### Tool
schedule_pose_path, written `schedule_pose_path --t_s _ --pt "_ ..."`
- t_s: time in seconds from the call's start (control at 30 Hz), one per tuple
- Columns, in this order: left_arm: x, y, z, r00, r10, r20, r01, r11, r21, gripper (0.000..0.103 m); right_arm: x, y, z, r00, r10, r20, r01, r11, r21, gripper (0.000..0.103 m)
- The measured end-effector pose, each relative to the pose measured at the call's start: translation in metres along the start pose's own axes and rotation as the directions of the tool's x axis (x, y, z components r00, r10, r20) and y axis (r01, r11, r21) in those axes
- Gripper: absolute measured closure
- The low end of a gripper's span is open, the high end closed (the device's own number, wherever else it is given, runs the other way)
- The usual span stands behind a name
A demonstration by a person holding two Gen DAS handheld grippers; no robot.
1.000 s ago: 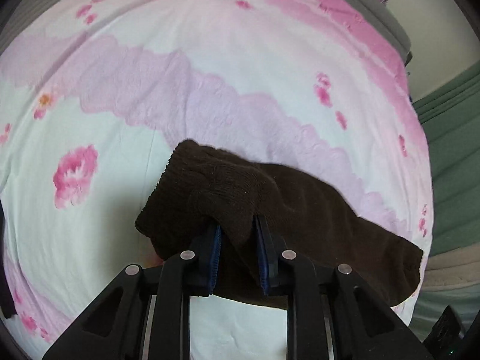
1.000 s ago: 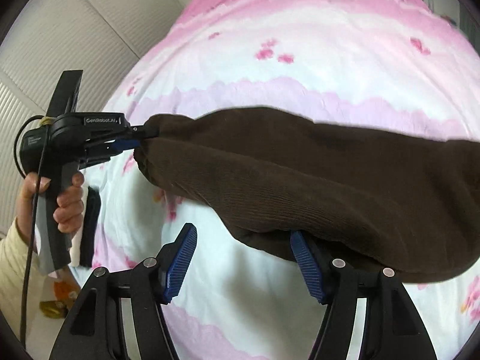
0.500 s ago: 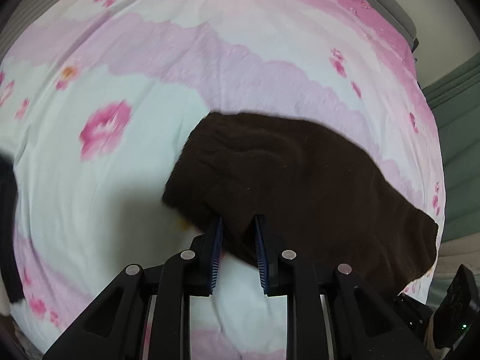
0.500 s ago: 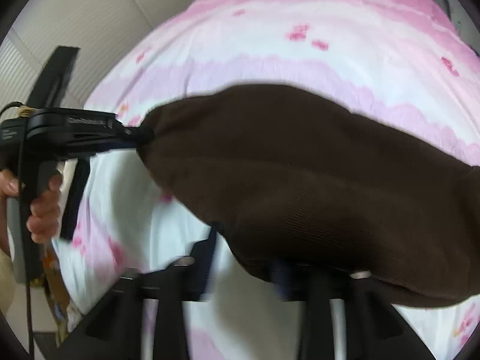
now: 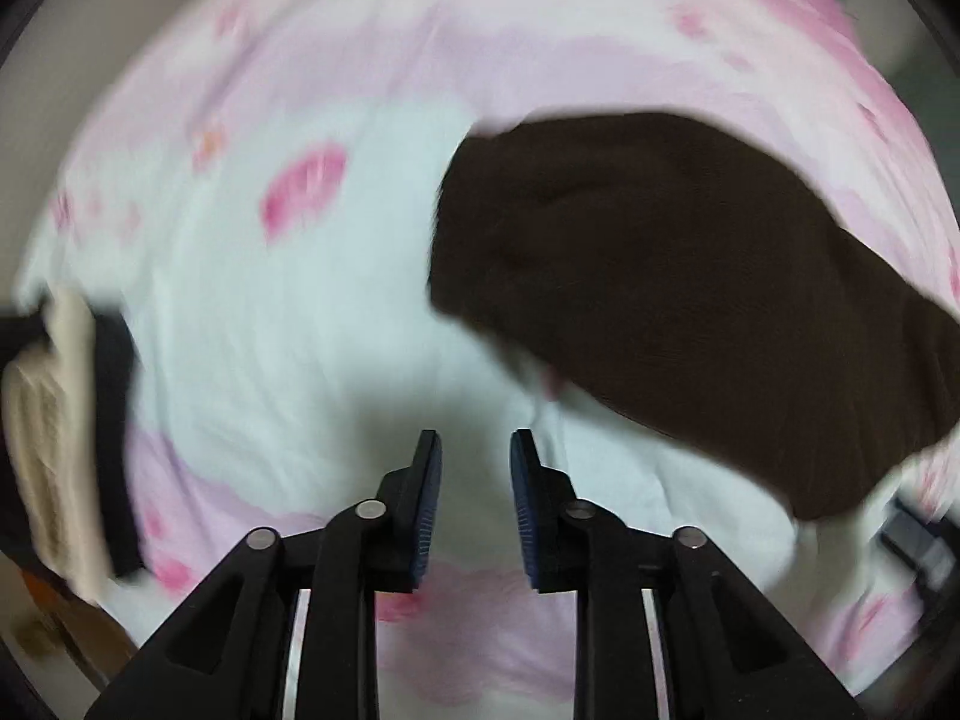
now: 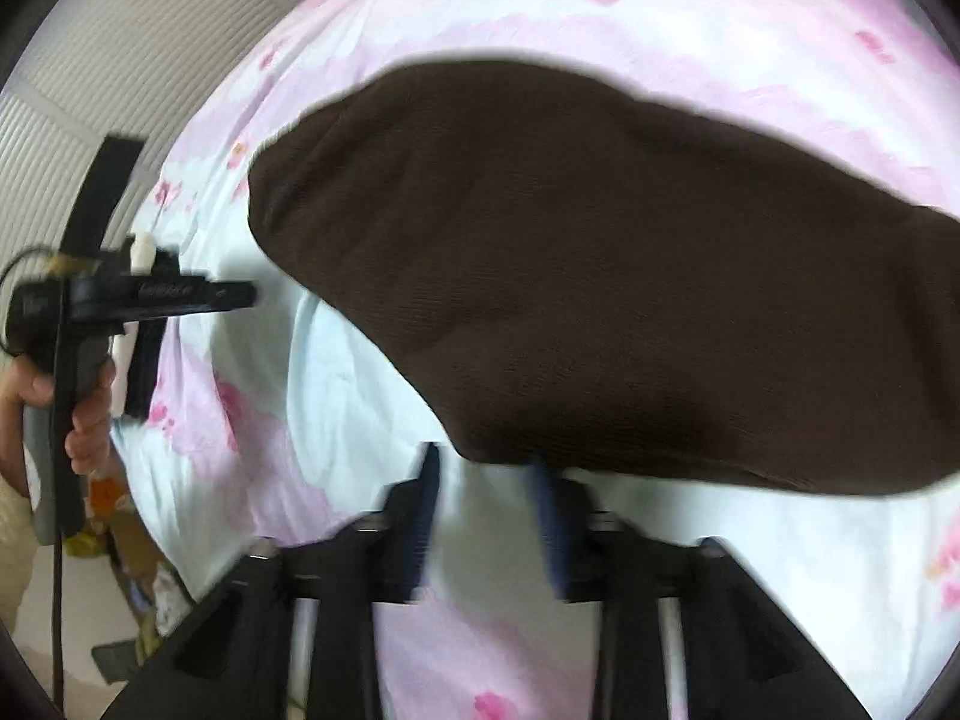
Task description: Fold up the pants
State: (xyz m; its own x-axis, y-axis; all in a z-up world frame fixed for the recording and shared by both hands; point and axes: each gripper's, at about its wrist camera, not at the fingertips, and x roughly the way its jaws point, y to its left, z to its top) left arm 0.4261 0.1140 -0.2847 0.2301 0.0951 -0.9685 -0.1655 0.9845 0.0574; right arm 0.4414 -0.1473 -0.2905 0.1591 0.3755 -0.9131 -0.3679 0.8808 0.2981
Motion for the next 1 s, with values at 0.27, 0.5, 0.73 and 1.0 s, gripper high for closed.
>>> schedule_pose_path --t_s 0.27,0.5,0.73,1.0 --pt "-0.060 -0.110 0.000 0.972 -0.156 0.174 0.116 0.969 0.220 0.054 -0.123 -0.103 -0.016 0.918 -0.296 0.265 0.215 0.930 0.298 0.055" --pt "-0.076 -0.221 0.008 0.952 -0.232 0.200 0.154 0.927 0.343 0.042 -0.136 -0.188 -0.006 0.871 -0.389 0.300 0.253 0.879 0.405 0.055" --pt "-0.078 -0.256 0.004 0.951 -0.256 0.172 0.171 0.902 0.397 0.042 -0.090 -0.216 0.012 0.903 -0.336 0.267 0.203 0.882 0.425 0.063" --pt "-0.068 -0.257 0.002 0.964 -0.232 0.127 0.167 0.907 0.387 0.042 -0.051 -0.249 0.012 0.941 -0.271 0.201 0.155 0.877 0.454 0.078"
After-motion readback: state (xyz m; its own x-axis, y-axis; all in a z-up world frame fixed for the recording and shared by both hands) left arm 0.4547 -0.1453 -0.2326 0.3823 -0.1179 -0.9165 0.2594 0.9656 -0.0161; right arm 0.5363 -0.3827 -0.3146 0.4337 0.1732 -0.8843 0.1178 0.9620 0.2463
